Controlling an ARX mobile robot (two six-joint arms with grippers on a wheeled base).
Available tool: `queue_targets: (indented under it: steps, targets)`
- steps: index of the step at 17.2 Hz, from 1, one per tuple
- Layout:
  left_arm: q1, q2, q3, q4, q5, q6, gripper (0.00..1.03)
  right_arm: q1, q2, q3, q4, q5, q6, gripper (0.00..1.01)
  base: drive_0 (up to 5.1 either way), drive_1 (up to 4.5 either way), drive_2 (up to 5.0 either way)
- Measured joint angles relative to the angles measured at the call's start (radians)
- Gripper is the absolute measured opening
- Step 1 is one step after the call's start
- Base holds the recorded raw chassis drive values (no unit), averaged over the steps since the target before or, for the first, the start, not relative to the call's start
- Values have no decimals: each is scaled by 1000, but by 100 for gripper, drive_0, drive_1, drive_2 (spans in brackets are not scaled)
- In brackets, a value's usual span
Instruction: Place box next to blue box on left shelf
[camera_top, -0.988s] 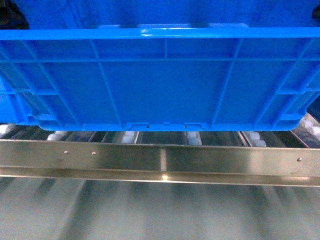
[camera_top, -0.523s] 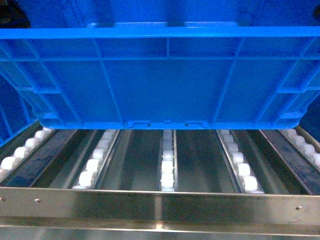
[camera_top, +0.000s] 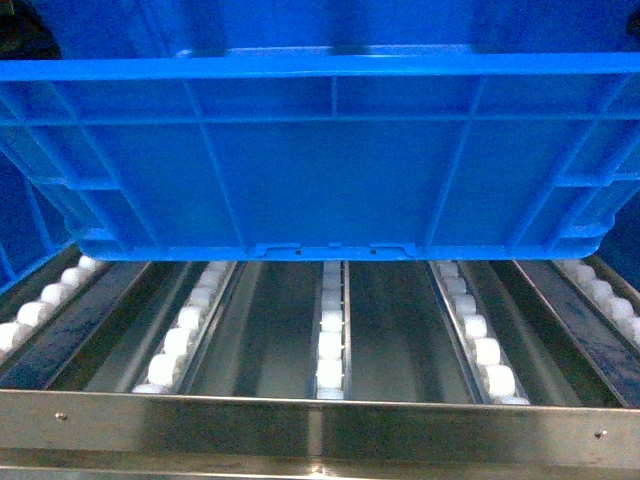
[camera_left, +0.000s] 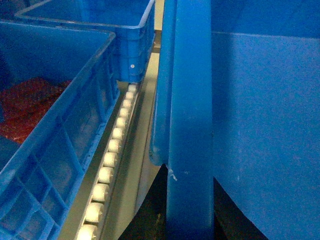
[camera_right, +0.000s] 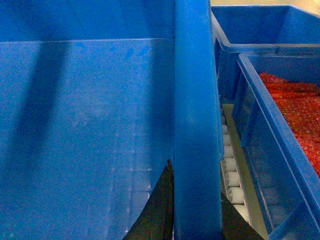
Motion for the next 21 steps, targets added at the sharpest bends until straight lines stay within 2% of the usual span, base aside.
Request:
queue_targets:
  steps: [21]
  targets:
    - [0, 0, 0, 0, 0, 0, 8, 0, 0, 0, 0, 0, 0, 8, 0, 0, 0]
